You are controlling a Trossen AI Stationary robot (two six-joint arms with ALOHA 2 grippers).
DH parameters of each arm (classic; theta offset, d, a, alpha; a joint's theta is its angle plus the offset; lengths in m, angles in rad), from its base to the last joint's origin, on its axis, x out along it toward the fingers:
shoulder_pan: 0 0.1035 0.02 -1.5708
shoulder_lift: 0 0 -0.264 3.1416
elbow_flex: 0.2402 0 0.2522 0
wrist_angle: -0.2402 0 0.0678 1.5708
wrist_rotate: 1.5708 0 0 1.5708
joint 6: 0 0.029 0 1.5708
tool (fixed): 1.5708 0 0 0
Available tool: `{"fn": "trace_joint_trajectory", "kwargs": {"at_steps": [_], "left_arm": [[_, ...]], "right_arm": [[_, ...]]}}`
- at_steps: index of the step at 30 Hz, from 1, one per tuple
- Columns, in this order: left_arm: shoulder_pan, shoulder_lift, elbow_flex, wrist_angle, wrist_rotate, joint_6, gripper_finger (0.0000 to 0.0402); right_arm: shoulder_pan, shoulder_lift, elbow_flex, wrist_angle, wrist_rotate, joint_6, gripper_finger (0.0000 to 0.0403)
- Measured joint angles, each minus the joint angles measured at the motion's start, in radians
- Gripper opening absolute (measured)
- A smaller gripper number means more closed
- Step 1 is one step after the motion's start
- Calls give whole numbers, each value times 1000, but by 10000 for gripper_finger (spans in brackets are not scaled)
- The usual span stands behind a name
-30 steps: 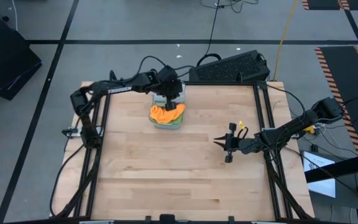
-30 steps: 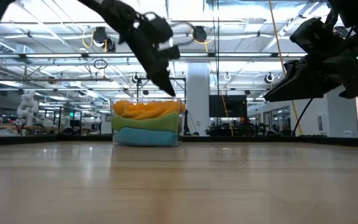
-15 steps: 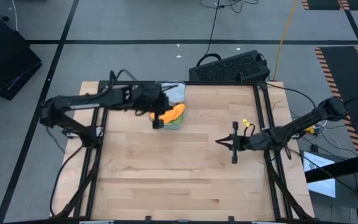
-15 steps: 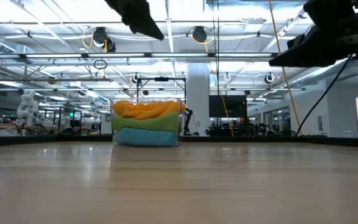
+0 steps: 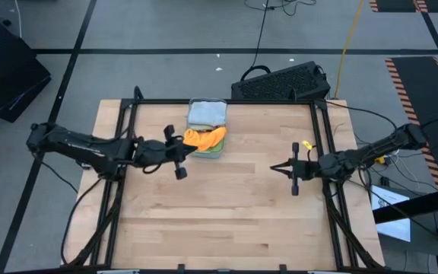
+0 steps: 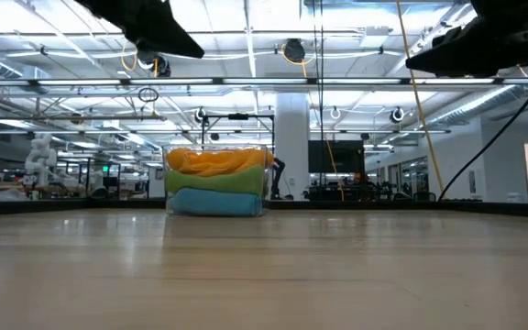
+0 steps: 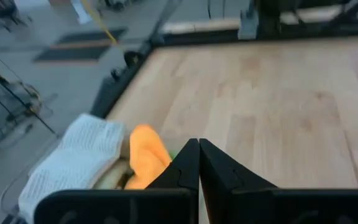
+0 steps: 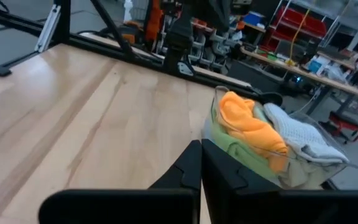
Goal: Fold microfiber towels
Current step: Return to Home Position
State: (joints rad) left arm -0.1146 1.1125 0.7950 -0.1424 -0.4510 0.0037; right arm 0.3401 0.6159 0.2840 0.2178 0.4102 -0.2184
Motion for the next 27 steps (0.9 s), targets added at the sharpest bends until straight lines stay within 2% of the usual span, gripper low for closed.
{"fn": "trace_joint_trajectory", "kwargs": {"at_steps": [3, 9, 14, 24, 27], "left_arm": [[-37, -32, -53, 50, -30, -2, 5], [-70, -62, -123, 113, -58, -10, 10], [-79, -70, -194, 195, -73, -9, 3], [-83, -72, -350, 425, -94, -9, 5], [-82, -73, -400, 498, -101, -11, 12]], "right_arm": [[-32, -10, -29, 38, -43, -26, 0], [-139, -16, -160, 237, -155, -40, 0], [-198, -29, -182, 248, -226, -35, 0], [-236, -125, -236, 235, -233, -56, 0], [-242, -152, -238, 202, -267, -56, 0]]}}
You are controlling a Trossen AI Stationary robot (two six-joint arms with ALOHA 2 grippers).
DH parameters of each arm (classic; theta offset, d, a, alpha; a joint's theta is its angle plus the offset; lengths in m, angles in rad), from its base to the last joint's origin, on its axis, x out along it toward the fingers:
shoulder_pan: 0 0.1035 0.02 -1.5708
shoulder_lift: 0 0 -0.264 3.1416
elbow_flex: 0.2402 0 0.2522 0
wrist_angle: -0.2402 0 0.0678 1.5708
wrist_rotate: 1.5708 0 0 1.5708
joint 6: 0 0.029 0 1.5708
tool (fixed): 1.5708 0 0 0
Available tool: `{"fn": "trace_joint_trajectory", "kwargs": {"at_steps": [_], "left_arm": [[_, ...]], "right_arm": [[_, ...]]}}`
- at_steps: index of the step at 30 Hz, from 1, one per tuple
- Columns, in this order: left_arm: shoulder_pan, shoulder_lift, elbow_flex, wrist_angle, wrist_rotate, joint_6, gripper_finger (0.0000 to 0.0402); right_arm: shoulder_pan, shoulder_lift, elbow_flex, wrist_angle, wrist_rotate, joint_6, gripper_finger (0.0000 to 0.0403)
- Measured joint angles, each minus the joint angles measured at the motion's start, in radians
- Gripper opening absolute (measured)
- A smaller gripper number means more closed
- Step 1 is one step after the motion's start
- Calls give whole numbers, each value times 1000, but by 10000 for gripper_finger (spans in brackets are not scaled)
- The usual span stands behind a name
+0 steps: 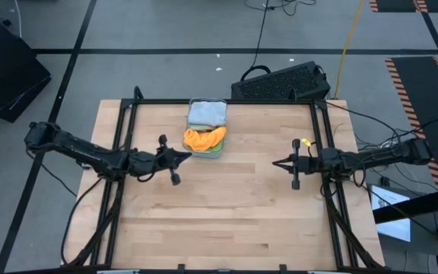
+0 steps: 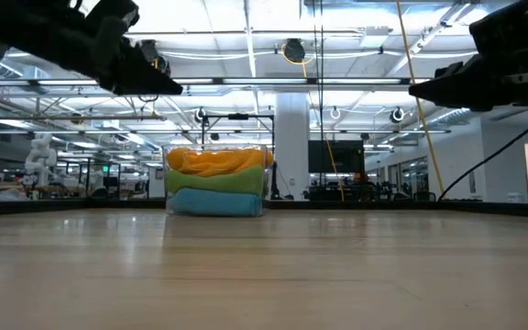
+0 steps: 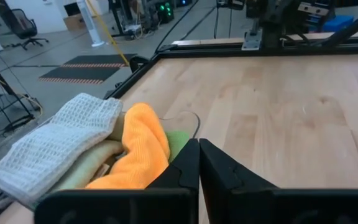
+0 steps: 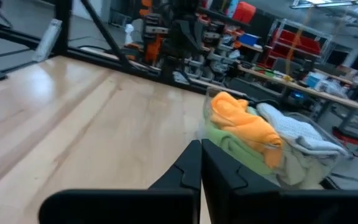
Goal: Fold microfiber towels
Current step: Return to Home Position
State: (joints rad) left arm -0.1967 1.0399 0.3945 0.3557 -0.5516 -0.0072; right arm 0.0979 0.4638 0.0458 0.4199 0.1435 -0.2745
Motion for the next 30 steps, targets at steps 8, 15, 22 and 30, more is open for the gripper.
{"fn": "trace_joint_trajectory", "kwargs": {"at_steps": [8, 15, 22, 30], "left_arm": [[0, -16, -77, 93, -1, -16, 7], [-30, -89, -92, 91, -1, 4, 3], [-41, -154, -117, 92, -1, 12, 7], [-41, -160, -125, 88, 1, 30, 13]], "right_arm": [[-1, -89, -2, -86, -17, 0, 0], [-1, -223, -3, -190, -31, -3, 0], [-2, -360, -4, -293, -98, -29, 0], [-38, -462, -5, -374, -175, -29, 0]]}}
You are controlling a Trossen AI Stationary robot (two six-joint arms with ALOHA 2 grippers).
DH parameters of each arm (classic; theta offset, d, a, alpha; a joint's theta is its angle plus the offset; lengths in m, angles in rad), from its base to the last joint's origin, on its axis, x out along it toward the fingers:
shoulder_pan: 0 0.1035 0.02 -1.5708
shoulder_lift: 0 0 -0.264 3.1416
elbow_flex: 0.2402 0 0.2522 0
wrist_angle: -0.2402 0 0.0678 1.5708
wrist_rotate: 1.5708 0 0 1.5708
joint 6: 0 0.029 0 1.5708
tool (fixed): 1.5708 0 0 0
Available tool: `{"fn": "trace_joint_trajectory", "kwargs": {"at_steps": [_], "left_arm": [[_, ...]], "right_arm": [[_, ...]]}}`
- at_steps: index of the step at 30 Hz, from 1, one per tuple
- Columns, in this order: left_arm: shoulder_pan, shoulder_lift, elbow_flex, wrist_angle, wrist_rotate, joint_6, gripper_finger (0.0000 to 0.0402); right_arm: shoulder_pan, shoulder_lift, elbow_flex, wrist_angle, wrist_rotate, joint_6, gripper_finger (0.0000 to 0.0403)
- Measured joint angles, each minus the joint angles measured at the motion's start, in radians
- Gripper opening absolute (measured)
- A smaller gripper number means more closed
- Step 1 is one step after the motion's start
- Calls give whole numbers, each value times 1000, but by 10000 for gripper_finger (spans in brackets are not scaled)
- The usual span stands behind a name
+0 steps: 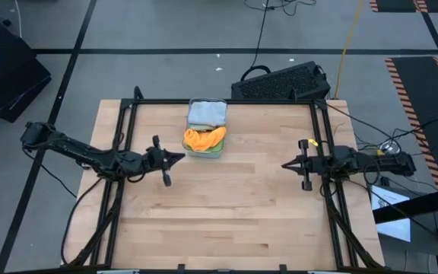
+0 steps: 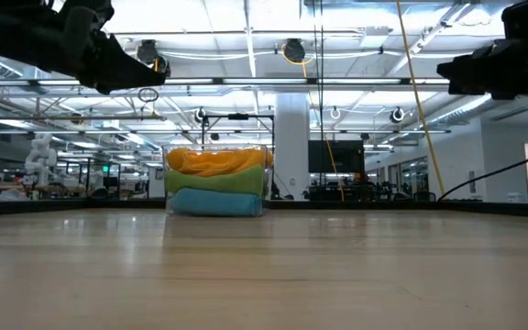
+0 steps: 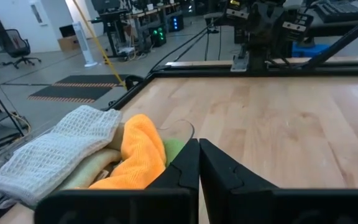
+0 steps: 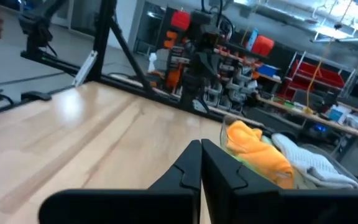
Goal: Fold microfiber towels
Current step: Return to Home Position
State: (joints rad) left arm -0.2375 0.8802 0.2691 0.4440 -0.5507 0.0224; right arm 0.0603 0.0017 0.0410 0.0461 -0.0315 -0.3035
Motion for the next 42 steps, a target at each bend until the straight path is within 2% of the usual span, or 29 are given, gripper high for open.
{"fn": "trace_joint_trajectory", "kwargs": {"at_steps": [7, 12, 16, 20, 26, 33, 42], "left_arm": [[0, 0, -16, 11, 27, 11, 6], [0, 0, -97, 141, 52, 11, 4], [0, -14, -139, 212, 111, 9, 6], [0, -47, -179, 209, 133, 5, 3], [2, -154, -257, 212, 215, 23, 3], [2, -294, -259, 107, 285, 72, 3], [2, -532, -259, -42, 291, 137, 3]], "right_arm": [[-20, 1, 0, -37, 3, 22, 0], [-20, 1, 0, -42, 3, 31, 0], [-20, 1, 0, -7, 3, 30, 0], [-20, 2, 0, 48, 2, 30, 0], [-20, 3, 0, 46, 2, 30, 0], [-20, 3, 0, 50, 3, 30, 0], [-20, 3, 0, 50, 3, 30, 0]]}}
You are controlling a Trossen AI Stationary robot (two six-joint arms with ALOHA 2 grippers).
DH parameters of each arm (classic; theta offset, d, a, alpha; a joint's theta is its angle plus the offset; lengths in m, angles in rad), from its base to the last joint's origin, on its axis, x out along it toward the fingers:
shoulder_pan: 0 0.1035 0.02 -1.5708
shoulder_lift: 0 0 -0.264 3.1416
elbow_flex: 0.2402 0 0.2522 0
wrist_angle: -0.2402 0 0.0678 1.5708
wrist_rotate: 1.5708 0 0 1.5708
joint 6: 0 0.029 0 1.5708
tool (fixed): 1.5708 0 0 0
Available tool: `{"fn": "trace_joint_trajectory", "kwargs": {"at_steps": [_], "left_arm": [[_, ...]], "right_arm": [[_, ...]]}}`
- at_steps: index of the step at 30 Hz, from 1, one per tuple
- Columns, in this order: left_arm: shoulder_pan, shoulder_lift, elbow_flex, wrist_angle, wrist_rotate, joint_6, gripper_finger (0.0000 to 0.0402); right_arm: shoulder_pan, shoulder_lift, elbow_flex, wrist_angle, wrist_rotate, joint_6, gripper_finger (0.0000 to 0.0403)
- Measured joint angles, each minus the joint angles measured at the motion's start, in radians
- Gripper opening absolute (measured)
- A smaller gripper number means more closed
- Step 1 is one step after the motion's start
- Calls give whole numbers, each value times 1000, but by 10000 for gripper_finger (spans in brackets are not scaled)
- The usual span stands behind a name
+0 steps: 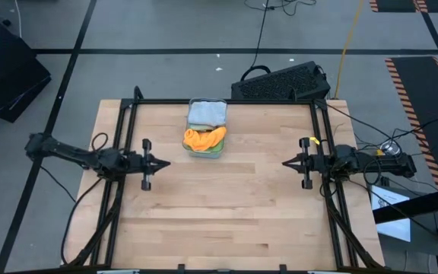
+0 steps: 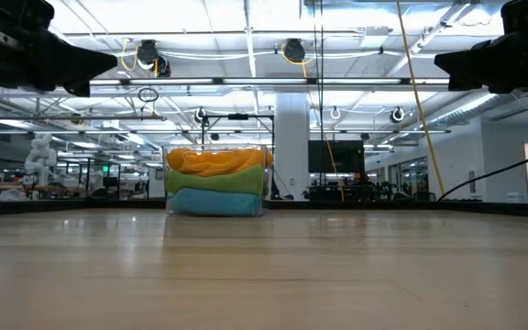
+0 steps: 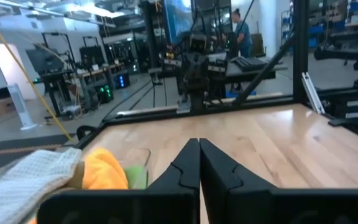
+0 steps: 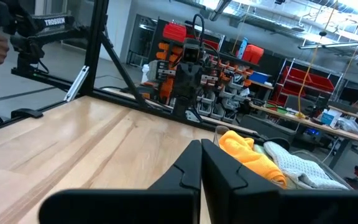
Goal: Fold microfiber towels
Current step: Return to Home Position
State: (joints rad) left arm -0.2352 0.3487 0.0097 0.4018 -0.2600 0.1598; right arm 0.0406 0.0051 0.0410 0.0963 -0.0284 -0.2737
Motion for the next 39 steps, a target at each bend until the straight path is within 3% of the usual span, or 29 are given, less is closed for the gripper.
{"fn": "trace_joint_trajectory", "kwargs": {"at_steps": [14, 39], "left_arm": [[0, -348, 0, -288, -6, -13, 3], [65, -343, 2, -351, -23, -26, 6]], "right_arm": [[0, 0, 0, 1, 0, 0, 0], [0, 0, 0, 0, 1, 0, 0]]}}
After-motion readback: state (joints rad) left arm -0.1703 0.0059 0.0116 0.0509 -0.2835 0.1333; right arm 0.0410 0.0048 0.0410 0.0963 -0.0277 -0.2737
